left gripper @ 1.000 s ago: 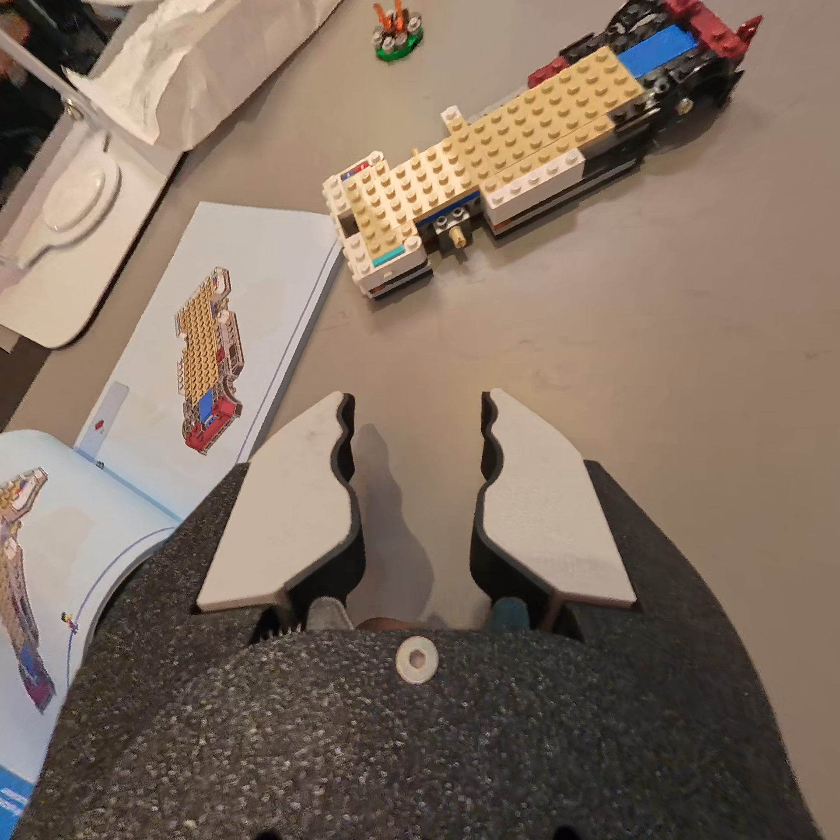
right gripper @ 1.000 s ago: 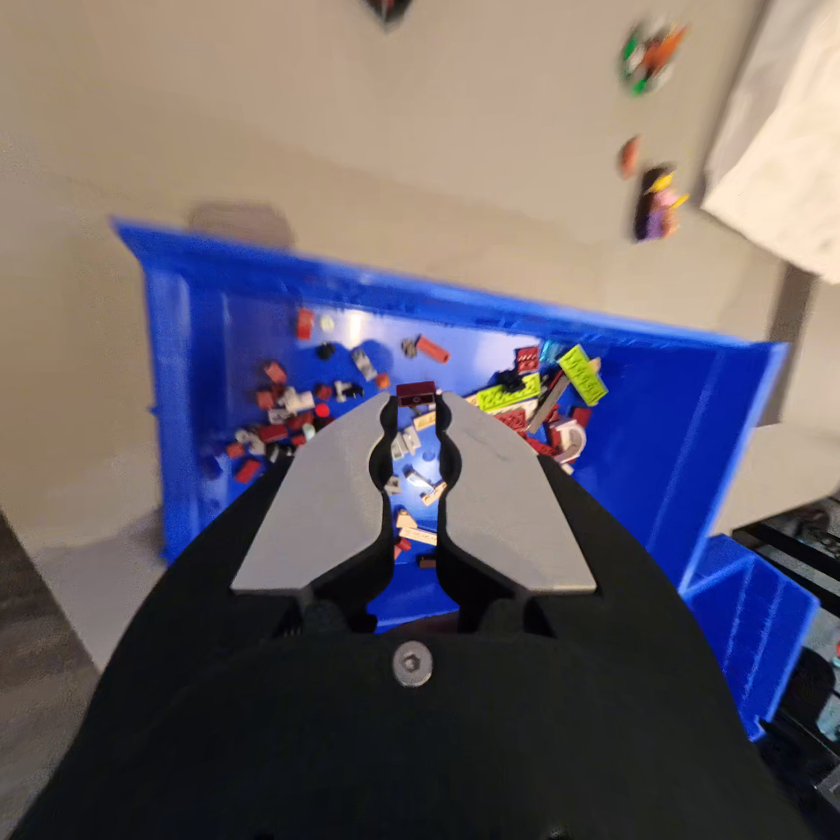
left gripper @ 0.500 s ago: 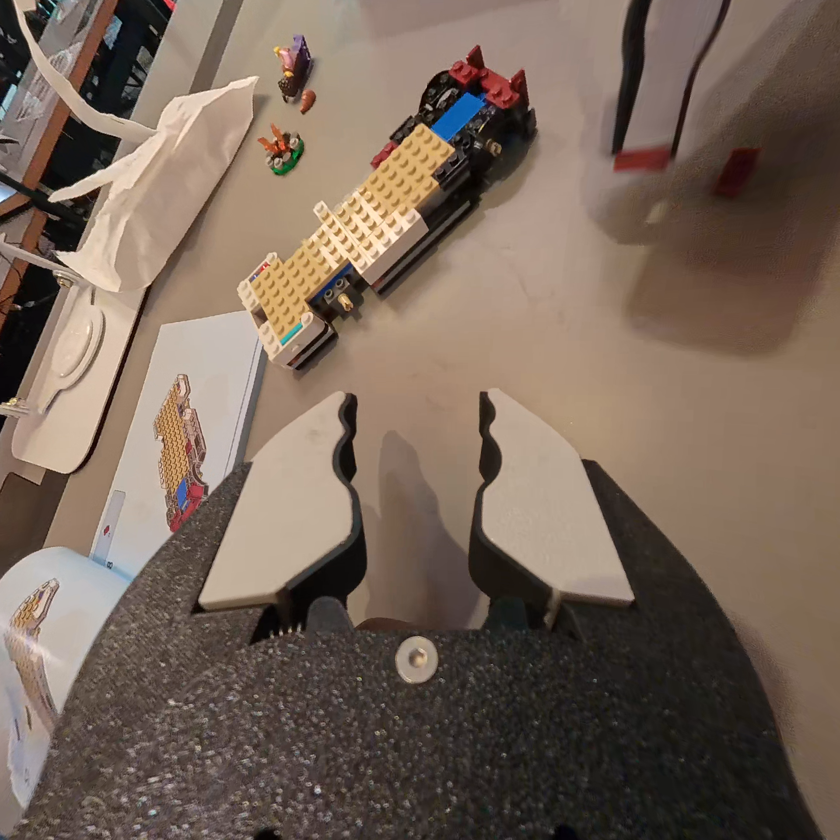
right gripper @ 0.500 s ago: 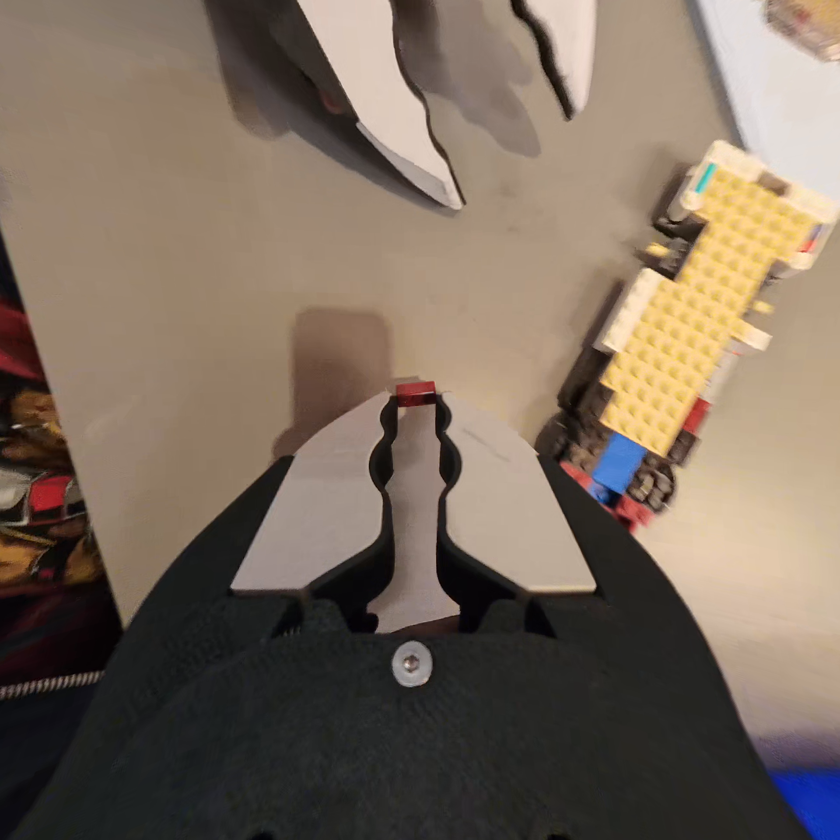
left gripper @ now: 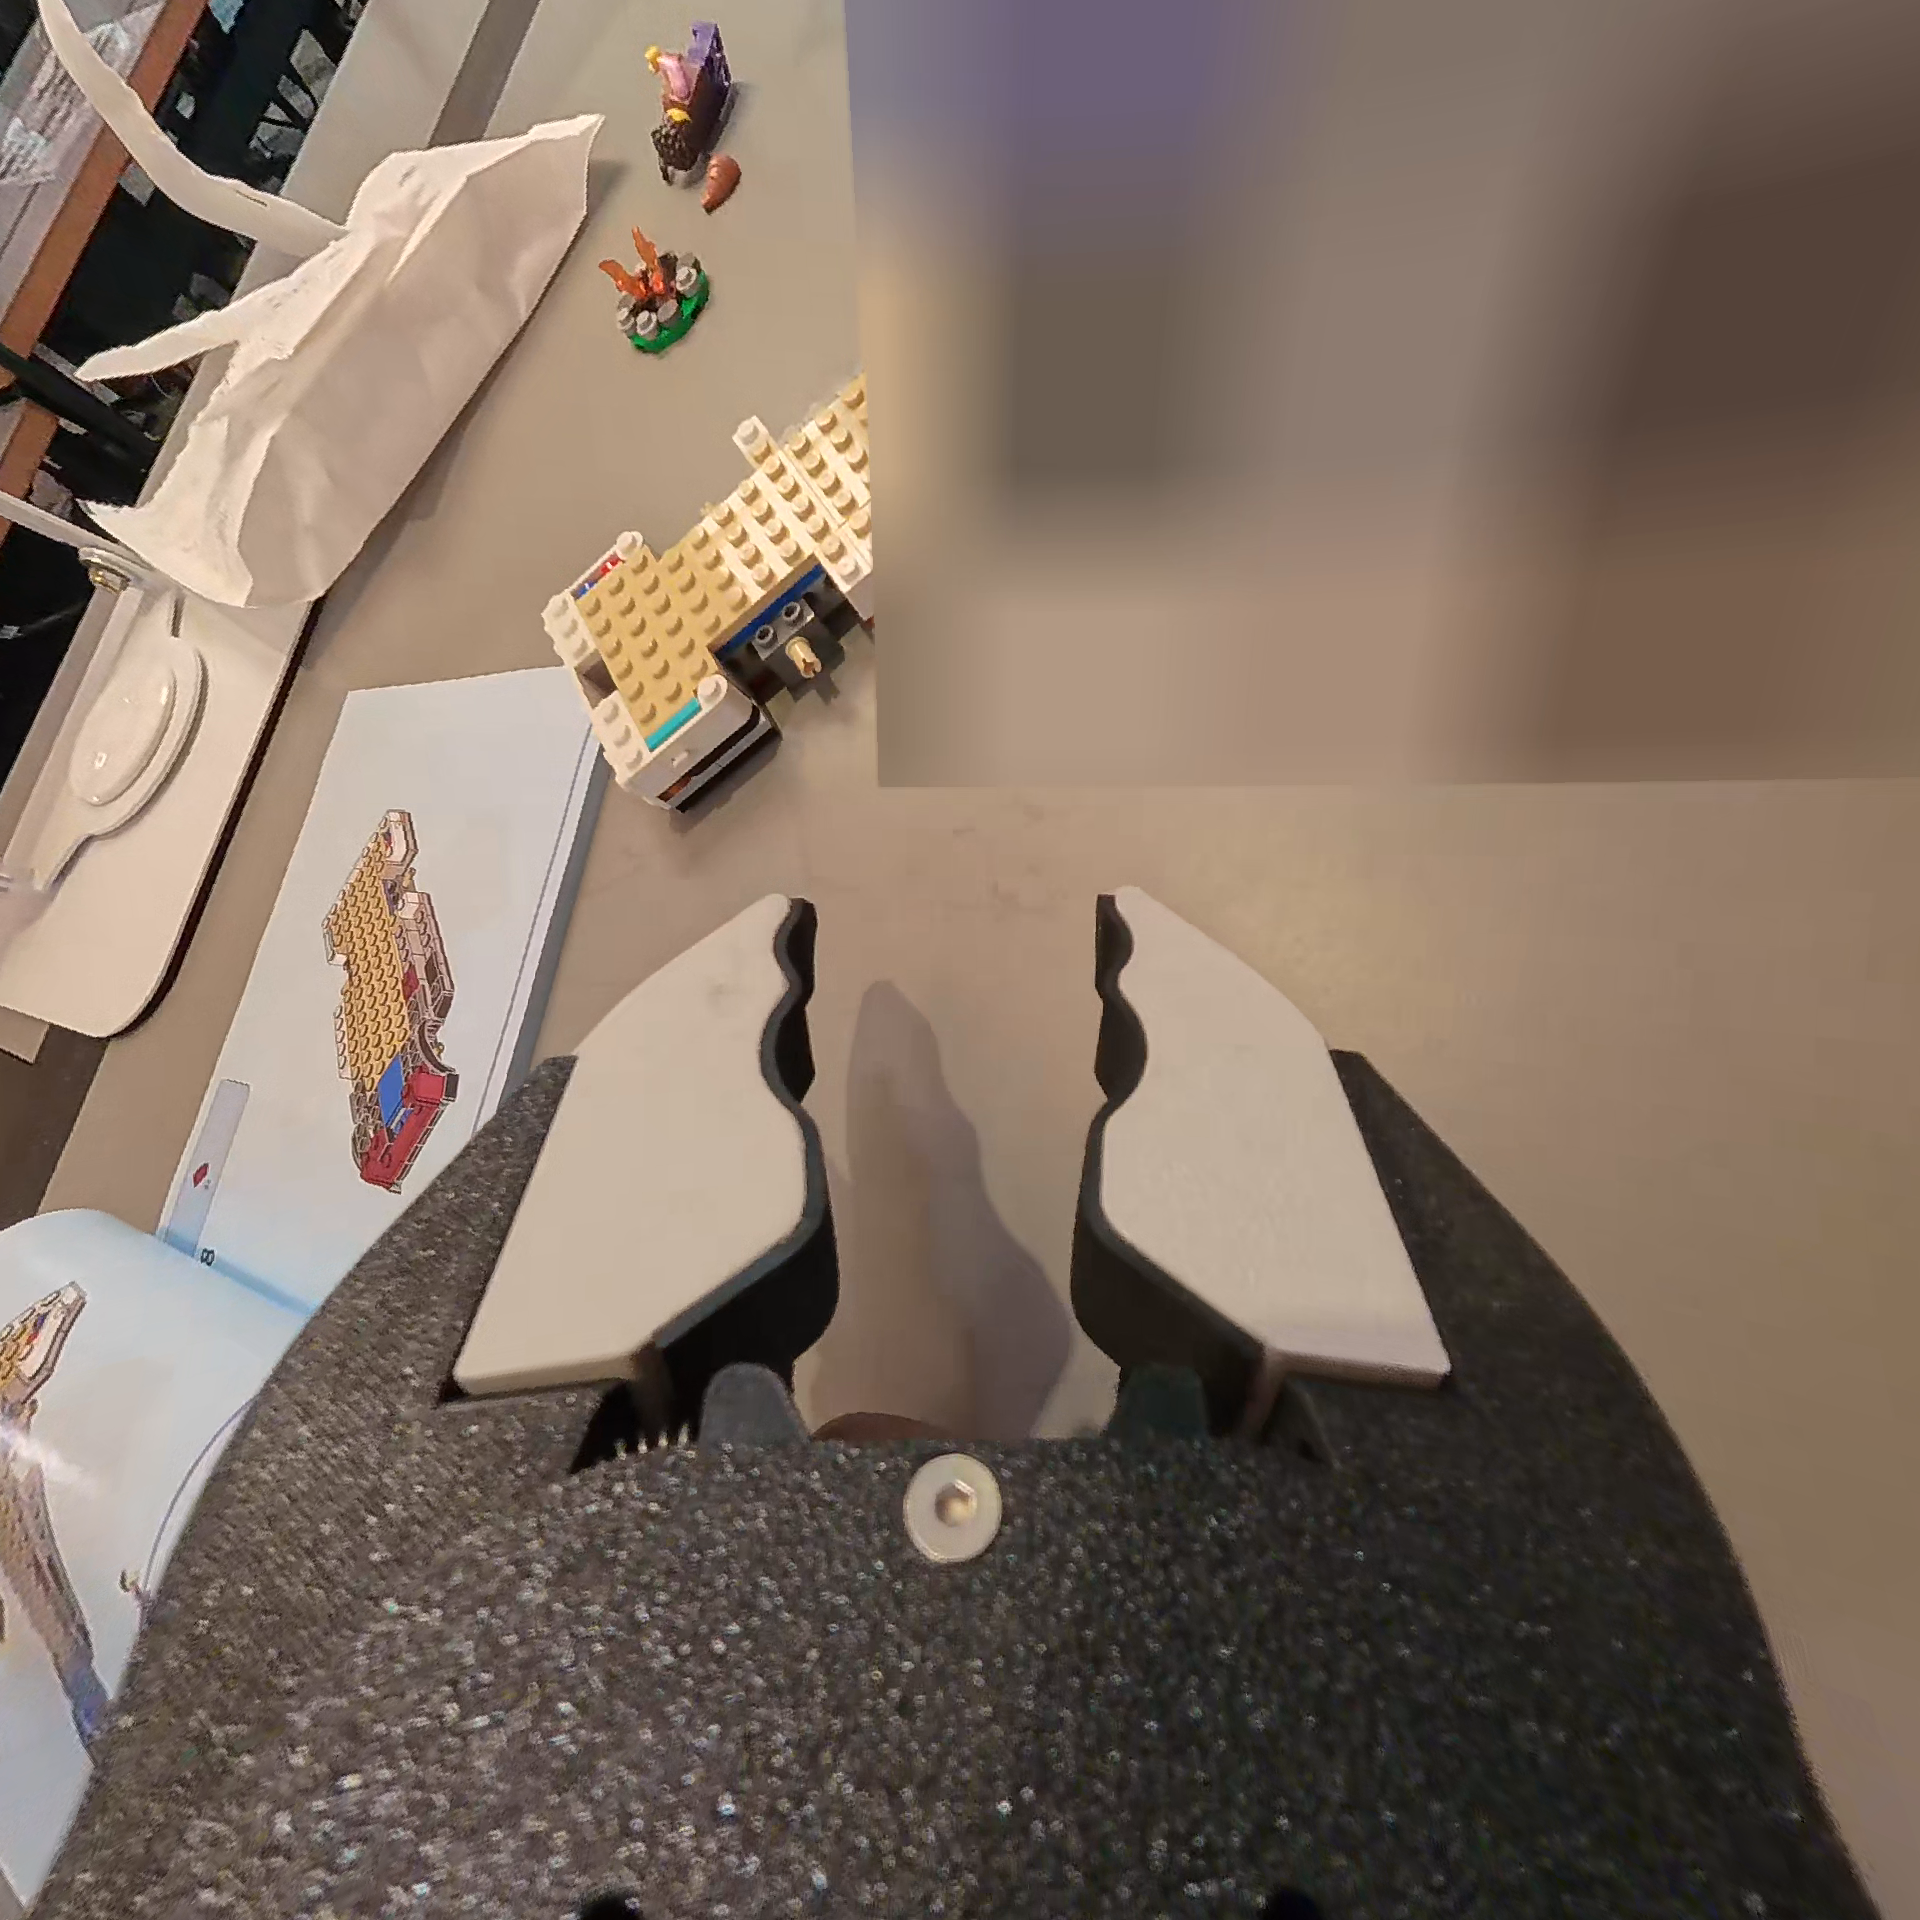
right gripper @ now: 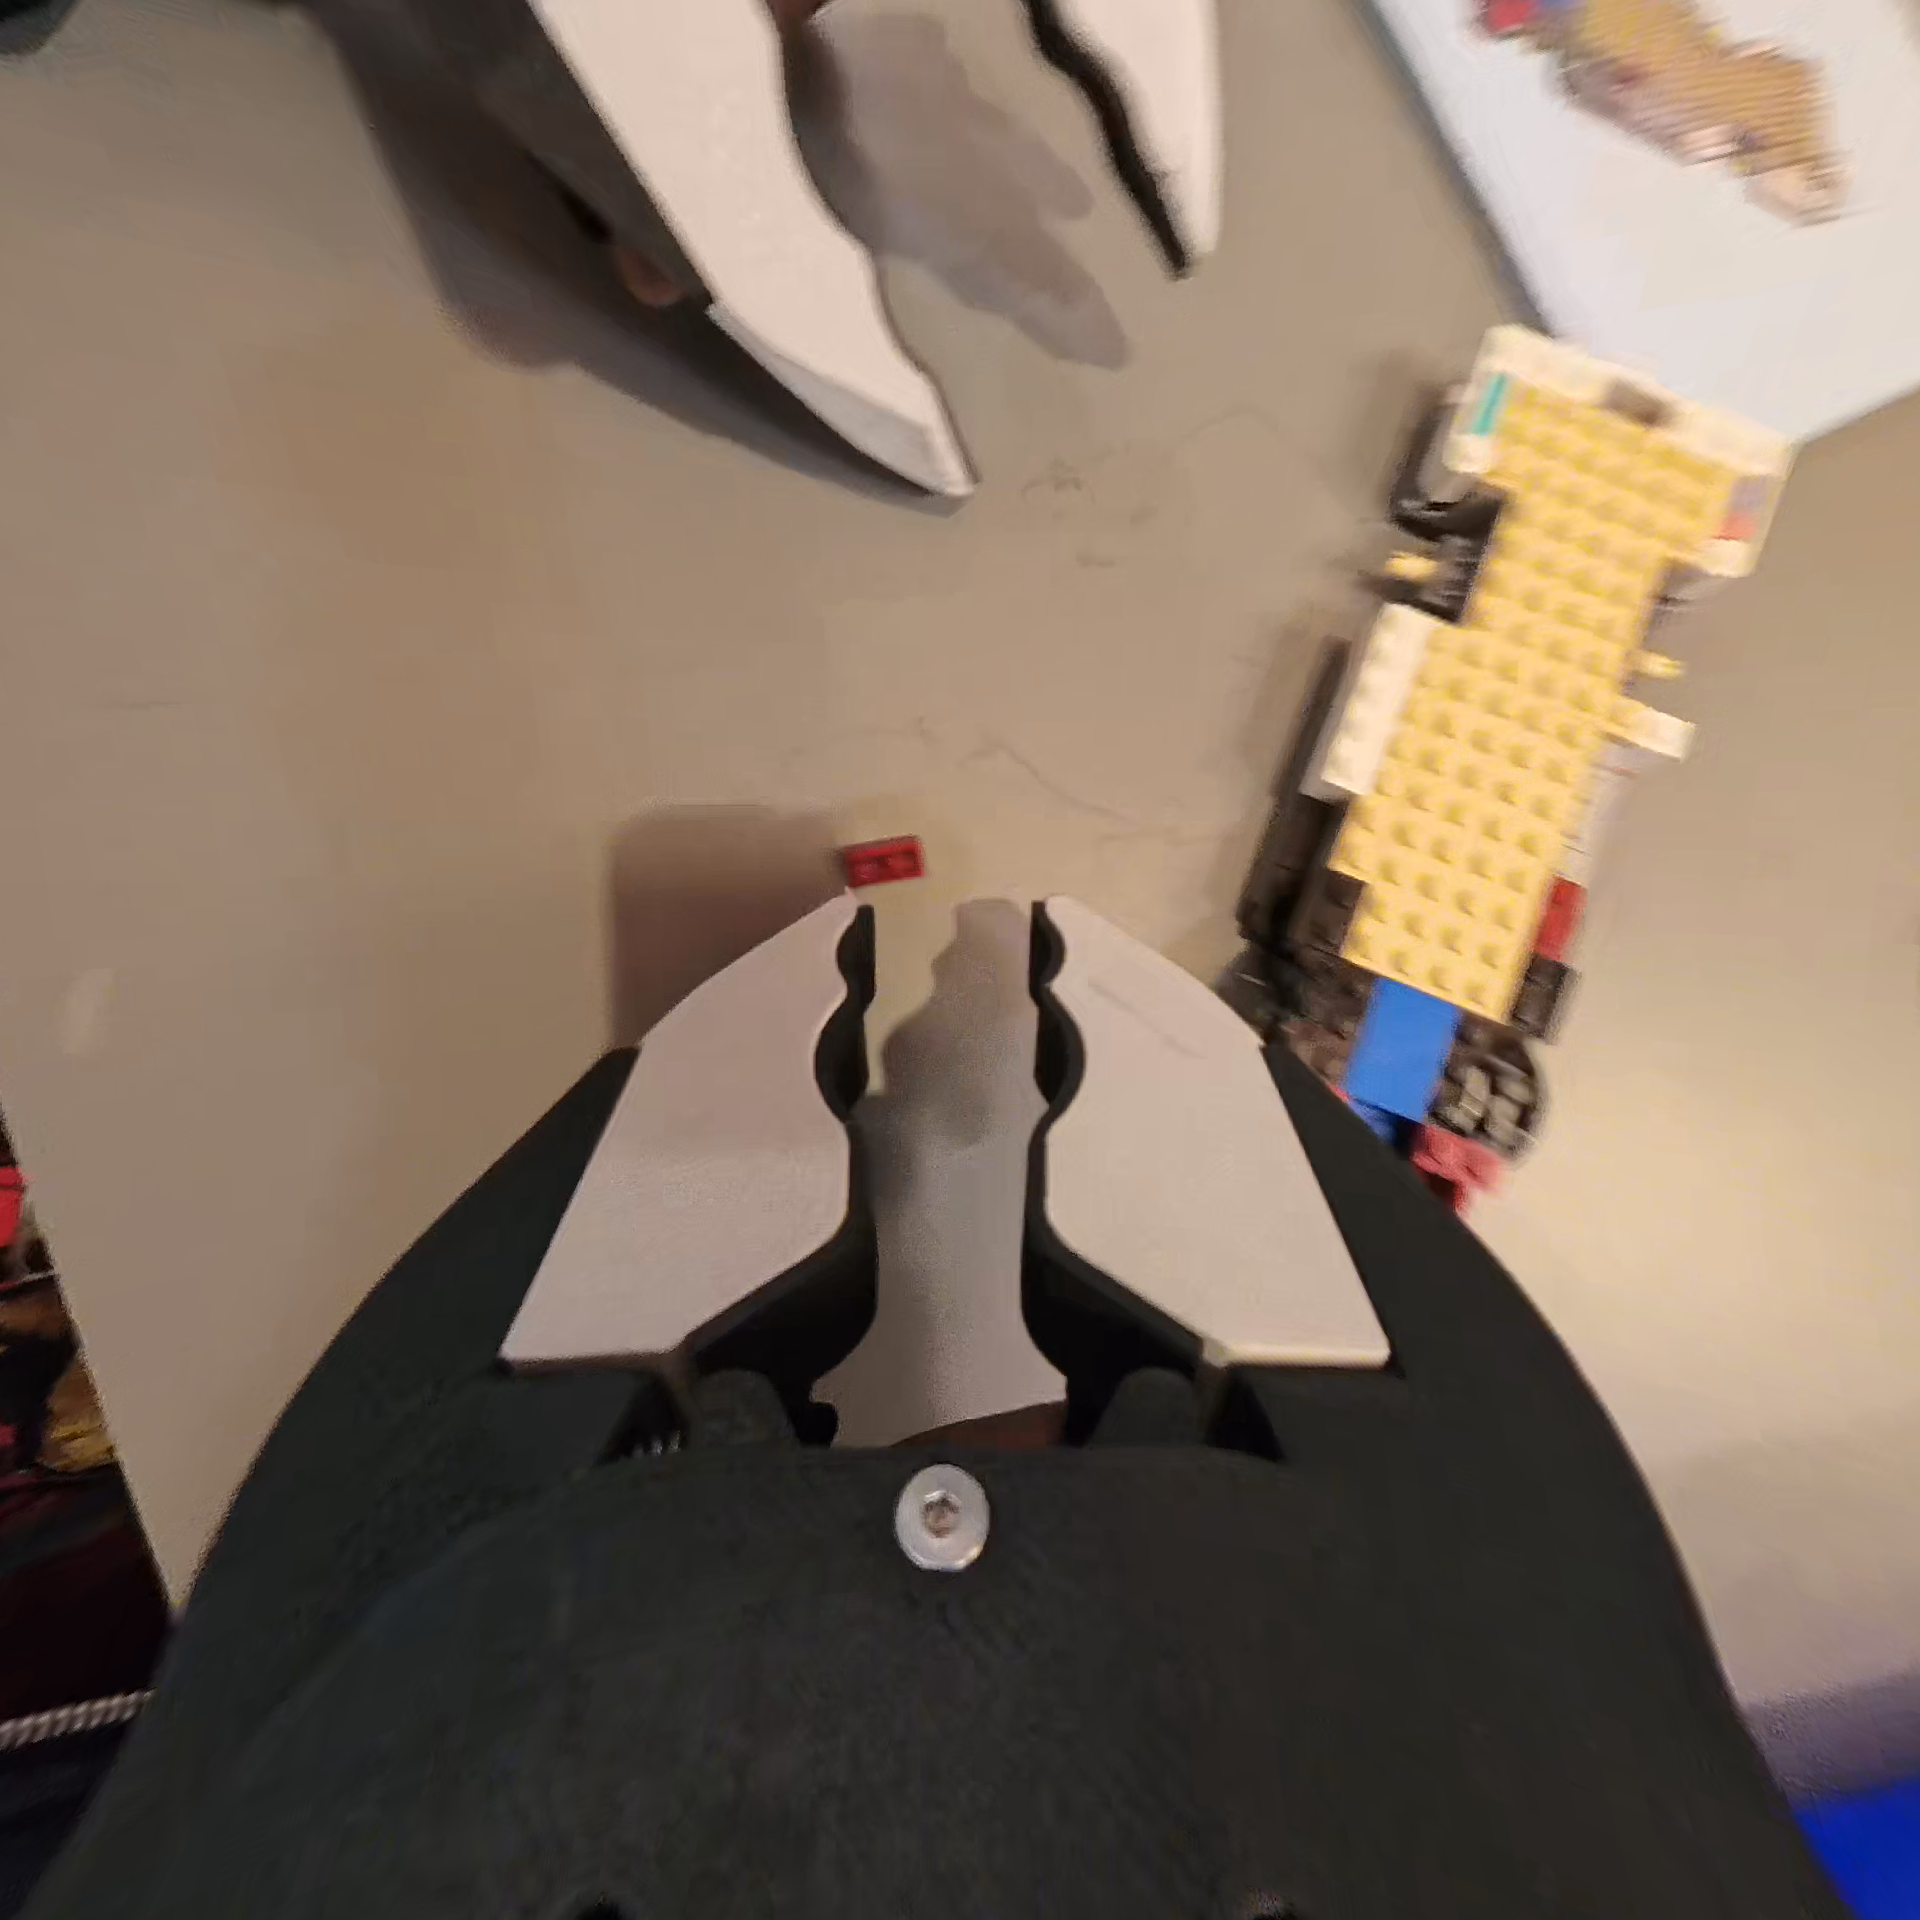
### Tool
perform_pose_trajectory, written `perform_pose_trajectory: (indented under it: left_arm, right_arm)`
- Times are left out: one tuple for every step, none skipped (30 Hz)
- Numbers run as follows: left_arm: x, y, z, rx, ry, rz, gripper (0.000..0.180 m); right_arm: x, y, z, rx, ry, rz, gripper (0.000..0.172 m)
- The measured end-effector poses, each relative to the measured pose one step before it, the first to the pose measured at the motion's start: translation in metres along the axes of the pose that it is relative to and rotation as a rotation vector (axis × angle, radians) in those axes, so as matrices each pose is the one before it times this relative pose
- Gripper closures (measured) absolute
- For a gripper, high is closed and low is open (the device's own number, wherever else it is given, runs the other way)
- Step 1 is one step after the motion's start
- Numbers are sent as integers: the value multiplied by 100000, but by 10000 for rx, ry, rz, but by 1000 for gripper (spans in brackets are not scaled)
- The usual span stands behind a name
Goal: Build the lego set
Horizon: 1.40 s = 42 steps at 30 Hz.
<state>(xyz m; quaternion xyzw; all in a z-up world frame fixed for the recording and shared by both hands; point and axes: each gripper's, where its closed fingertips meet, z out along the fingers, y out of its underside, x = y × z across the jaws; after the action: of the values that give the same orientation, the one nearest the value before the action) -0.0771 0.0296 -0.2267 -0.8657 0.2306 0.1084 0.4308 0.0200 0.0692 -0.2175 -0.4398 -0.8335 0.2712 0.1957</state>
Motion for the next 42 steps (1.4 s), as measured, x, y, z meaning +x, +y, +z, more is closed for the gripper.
perform_pose_trajectory:
  left_arm:
    - [-27,-14,16,9,-7,-26,128]
    - [-20,-10,24,-3,-1,-33,128]
    - [-30,1,23,-15,-11,-40,128]
    - [-44,-11,44,-5,-19,-35,128]
    - [-15,-29,39,10,-13,-31,128]
    - [-14,-49,42,23,-7,-40,128]
    - [4,-58,45,26,0,-39,128]
    - [-7,-47,18,14,-24,24,128]
    - [-4,-111,-8,64,-53,63,128]
    - [21,-112,-10,56,-20,32,128]
    - [-11,-26,5,1,-13,-28,128]
    - [22,-17,19,-14,16,-45,128]
    - [49,-43,-8,10,33,-46,128]
    - [9,-67,-22,28,19,-65,128]
    - [14,-59,-22,25,35,-101,128]
    - [-7,-62,-47,28,35,-132,128]
    - [-53,-65,-53,44,13,-124,128]
    - [-59,-56,-67,49,6,-100,128]
    - [-67,-54,-51,41,4,-81,128]
    - [-59,-32,-44,34,6,-79,128]
    - [-38,-33,-28,23,24,-87,128]
    - [22,-14,-24,12,60,-71,128]
    - [96,-11,-14,9,97,-47,128]
    - [165,5,-21,4,129,-20,128]
    - [221,15,-27,-3,158,3,128]
    - [259,0,-33,8,176,30,128]
    - [312,-37,-53,39,198,66,128]
    - [361,-74,-59,64,208,111,128]
    - [509,-200,-98,140,260,197,127]
    - [874,-503,-196,336,414,365,128]
    - [929,-691,-206,443,371,461,131]
    - [753,-663,-113,394,254,416,134]
    - [573,-485,26,249,213,276,135]
    - [461,-390,112,165,217,125,134]
    - [234,-367,153,146,133,42,134]
    - [-10,-327,189,132,16,33,134]
    - [-194,-372,201,177,-80,68,133]
    - [-452,-502,209,280,-239,116,133]
    - [-762,-592,209,357,-425,123,133]
    - [-974,-567,185,312,-546,144,132]
    - [-1186,-582,152,254,-612,110,132]
    - [-1423,-613,155,222,-692,-8,132]
  right_arm:
    - [1089,39,-727,207,619,213,139]
    - [1297,151,-651,153,698,299,133]
    - [1276,229,-498,118,626,355,127]
    - [1103,300,-302,103,497,423,125]
    - [927,345,-80,68,383,455,122]
    - [629,379,76,15,242,376,118]
    - [314,456,181,-75,115,224,117]
    - [175,467,246,-136,99,131,115]
    - [124,312,267,-106,113,135,111]
    - [96,97,239,-21,118,141,106]
    - [203,-58,208,43,159,130,102]
    - [220,-74,227,34,127,107,102]
    - [218,70,327,-74,59,109,101]
    - [77,233,417,-175,-61,93,96]
    - [-135,332,422,-215,-185,54,93]
    - [-215,324,338,-200,-193,40,93]
    - [-254,192,200,-107,-131,16,94]
    - [-307,78,35,-25,-88,-22,95]
    - [-373,35,-66,-10,-72,-52,95]
    - [-444,21,-111,-5,-112,-54,96]
    - [-587,-25,-120,22,-214,-11,97]
    - [-705,-40,-132,29,-287,19,99]
    - [-755,-67,-111,51,-302,-3,101]
    - [-781,-82,-68,64,-288,-46,102]
    - [-790,-57,21,48,-273,-94,103]
    - [-834,-9,91,29,-296,-167,104]
    - [-838,-1,137,22,-305,-210,104]
    - [-685,-33,139,33,-241,-192,105]
    - [-520,-102,71,58,-167,-225,106]
    - [-313,-179,2,114,-59,-321,107]
    - [-16,-224,-112,161,128,-395,108]
    - [211,-286,-216,191,233,-459,111]
    - [238,-419,-279,292,202,-513,113]
    - [253,-578,-324,439,144,-480,114]
    - [426,-604,-313,484,149,-283,120]
    - [536,-646,-222,479,111,-81,126]
    - [574,-746,-101,538,59,6,129]
    - [778,-833,11,561,148,97,133]
    - [883,-864,154,514,190,147,135]
    - [835,-936,271,474,160,143,137]
    - [821,-1056,357,469,173,109,139]
    - [853,-1079,446,423,216,100,143]
